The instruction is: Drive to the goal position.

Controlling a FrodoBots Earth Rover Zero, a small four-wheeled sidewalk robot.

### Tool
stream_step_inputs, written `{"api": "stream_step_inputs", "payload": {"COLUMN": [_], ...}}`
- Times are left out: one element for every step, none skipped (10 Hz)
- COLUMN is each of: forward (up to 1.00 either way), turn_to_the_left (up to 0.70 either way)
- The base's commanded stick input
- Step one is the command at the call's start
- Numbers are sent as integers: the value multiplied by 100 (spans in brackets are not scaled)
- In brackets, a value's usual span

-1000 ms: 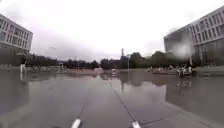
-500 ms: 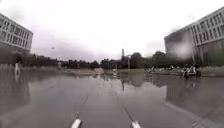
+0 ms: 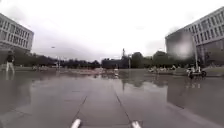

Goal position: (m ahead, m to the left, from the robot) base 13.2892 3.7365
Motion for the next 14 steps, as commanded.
{"api": "stream_step_inputs", "payload": {"forward": [70, 70, 70, 70, 70, 70, 70, 70, 70, 70, 70, 70, 70, 70], "turn_to_the_left": [0, 0, -3, -3, -3, -3, -3, -3, -3, -3, -3, -3, -3, -3]}}
